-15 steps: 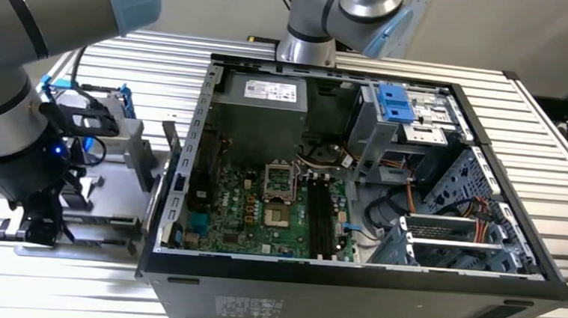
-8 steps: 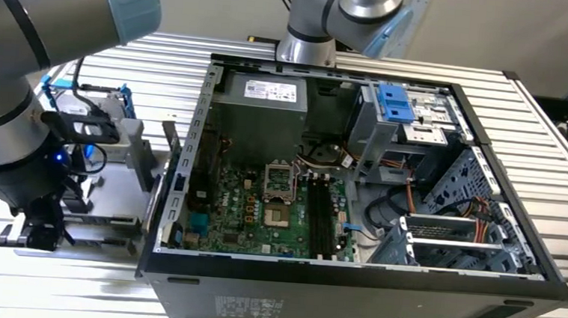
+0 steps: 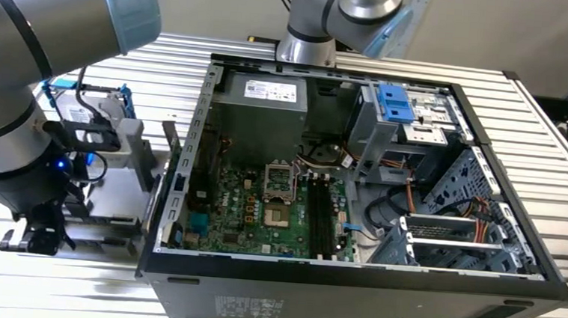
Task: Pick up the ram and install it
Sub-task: 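Pick up the ram and move it above insertion slot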
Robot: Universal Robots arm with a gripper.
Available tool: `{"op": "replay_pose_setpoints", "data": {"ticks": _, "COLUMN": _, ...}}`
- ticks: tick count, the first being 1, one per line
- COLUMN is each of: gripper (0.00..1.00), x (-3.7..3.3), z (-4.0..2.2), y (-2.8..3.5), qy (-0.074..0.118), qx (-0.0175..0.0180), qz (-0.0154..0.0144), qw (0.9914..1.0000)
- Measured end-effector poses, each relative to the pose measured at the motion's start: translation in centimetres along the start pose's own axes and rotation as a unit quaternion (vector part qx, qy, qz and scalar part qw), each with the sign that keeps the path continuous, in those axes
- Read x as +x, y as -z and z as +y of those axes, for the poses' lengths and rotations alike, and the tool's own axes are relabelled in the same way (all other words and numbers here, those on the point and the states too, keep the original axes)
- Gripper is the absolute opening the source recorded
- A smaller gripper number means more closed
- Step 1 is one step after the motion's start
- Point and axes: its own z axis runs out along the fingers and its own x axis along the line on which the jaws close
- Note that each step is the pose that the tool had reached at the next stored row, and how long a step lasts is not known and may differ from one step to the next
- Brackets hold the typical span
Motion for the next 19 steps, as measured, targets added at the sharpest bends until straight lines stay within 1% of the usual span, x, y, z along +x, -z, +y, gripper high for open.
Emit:
{"op": "replay_pose_setpoints", "data": {"ticks": 15, "gripper": 1.00, "x": 0.86, "z": 0.07, "y": -1.17, "qy": -0.004, "qx": 0.0001, "qz": -0.0001, "qw": 0.99999}}
{"op": "replay_pose_setpoints", "data": {"ticks": 19, "gripper": 1.00, "x": 0.90, "z": 0.08, "y": -1.46, "qy": -0.005, "qx": 0.0001, "qz": -0.0001, "qw": 0.99999}}
